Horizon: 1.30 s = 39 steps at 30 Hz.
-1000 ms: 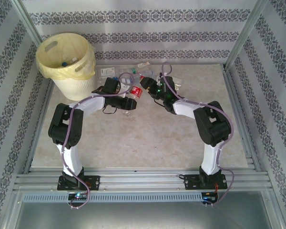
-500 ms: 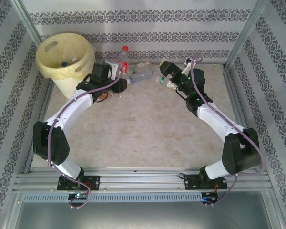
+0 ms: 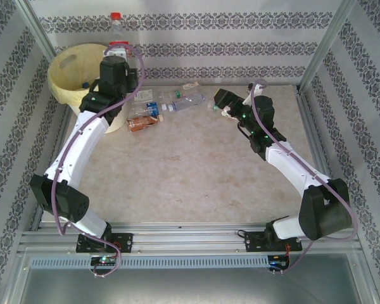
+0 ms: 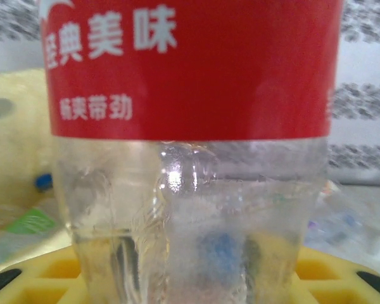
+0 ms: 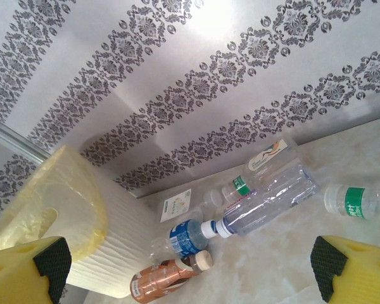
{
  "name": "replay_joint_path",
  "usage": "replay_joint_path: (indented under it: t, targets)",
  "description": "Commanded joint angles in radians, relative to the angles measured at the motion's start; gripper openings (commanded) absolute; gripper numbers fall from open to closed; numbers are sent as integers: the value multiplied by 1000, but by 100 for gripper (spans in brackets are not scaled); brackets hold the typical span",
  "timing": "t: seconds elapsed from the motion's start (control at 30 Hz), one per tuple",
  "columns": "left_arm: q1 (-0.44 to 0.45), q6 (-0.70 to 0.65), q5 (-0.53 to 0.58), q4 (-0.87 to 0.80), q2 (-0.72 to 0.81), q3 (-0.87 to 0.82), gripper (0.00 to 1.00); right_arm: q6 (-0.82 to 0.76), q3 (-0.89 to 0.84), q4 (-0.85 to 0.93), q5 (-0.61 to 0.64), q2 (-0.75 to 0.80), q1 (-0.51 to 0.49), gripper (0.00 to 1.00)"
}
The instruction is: Put the plastic bottles in the bin
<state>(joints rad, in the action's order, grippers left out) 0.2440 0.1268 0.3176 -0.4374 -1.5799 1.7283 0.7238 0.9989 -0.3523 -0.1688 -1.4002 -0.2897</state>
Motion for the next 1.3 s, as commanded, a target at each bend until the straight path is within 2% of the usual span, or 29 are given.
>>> replay_joint_path:
  t: [0.0, 0.47, 0.63, 0.7, 0.83, 1.03, 1.1, 1.17, 1.27]
  targets:
    - [-49, -55, 115, 37, 17, 66, 50, -60, 48, 41, 16, 17, 10, 98]
    - [-283, -145, 110, 80, -51, 123, 51, -32, 21, 59, 43, 59, 4, 98]
    - [-362, -171, 70, 218, -57, 46, 50, -32, 3, 78, 65, 81, 4, 98]
    - [-394, -167, 73, 212, -95, 76, 50, -32, -5, 84, 76, 86, 3, 98]
    - [-437, -184, 103, 201, -169, 139, 51, -34, -8, 92, 84, 90, 3, 98]
    - [-473, -172, -21, 167, -251, 183, 54, -41, -7, 104, 86, 96, 3, 98]
    - [-472, -175, -29, 154, -281, 211, 55, -41, -5, 107, 85, 97, 3, 98]
    - [-473, -167, 2, 139, -313, 239, 55, -38, -5, 108, 84, 98, 2, 98]
    - [-473, -123, 99, 104, -355, 289, 61, -37, -5, 116, 83, 99, 3, 98]
